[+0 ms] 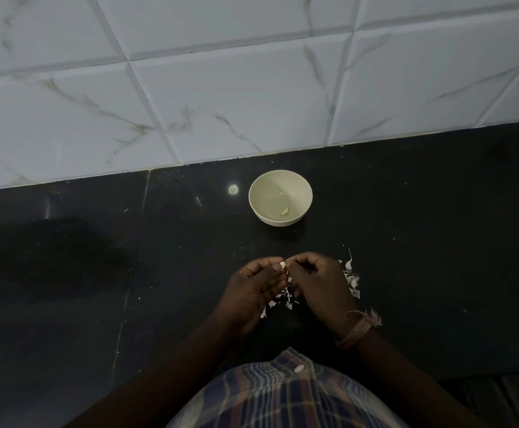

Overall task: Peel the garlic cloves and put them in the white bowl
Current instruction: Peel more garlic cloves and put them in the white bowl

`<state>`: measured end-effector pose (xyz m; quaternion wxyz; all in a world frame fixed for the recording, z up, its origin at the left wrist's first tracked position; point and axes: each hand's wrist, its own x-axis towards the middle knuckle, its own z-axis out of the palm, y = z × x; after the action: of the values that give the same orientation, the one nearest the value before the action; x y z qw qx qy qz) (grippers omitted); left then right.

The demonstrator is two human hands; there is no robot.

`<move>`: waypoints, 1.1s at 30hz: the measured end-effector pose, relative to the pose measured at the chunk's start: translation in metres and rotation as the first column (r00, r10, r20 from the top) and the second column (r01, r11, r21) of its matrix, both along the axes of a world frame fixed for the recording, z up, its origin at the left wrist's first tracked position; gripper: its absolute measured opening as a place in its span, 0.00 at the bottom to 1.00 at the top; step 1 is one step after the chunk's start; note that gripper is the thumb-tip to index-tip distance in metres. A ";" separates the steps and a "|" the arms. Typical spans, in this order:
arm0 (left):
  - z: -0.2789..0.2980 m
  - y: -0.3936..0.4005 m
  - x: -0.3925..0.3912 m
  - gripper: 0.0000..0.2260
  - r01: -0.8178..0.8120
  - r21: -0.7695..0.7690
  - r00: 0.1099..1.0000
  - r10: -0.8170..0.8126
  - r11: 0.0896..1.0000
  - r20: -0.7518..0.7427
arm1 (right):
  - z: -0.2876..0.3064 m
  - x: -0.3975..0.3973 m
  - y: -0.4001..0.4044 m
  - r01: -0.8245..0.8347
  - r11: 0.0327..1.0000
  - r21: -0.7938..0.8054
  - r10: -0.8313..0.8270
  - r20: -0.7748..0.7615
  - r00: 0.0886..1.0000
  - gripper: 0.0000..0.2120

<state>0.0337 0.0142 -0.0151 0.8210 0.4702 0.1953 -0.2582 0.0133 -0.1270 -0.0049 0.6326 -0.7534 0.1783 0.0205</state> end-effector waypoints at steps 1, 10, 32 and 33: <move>0.000 0.000 0.000 0.06 0.001 0.003 1.000 -0.001 1.000 0.003 | 0.001 0.001 0.000 0.001 1.000 -0.006 -0.001 -0.006 1.000 0.04; 0.001 -0.002 -0.001 0.05 -0.005 0.070 0.998 0.000 0.998 0.064 | 0.004 0.003 0.000 -0.045 0.999 0.017 0.046 -0.059 0.997 0.03; 0.008 0.000 0.005 0.08 0.080 0.043 0.995 -0.083 0.996 0.063 | 0.009 0.007 -0.006 -0.083 0.976 0.204 0.103 -0.093 0.990 0.05; 0.008 -0.001 0.004 0.07 0.082 0.041 0.994 -0.085 0.996 0.070 | 0.009 0.007 -0.005 -0.075 0.976 0.202 0.096 -0.097 0.991 0.06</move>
<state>0.0379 0.0134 -0.0071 0.8068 0.5026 0.1509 -0.2715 0.0205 -0.1321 0.0042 0.6926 -0.6915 0.1760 0.1052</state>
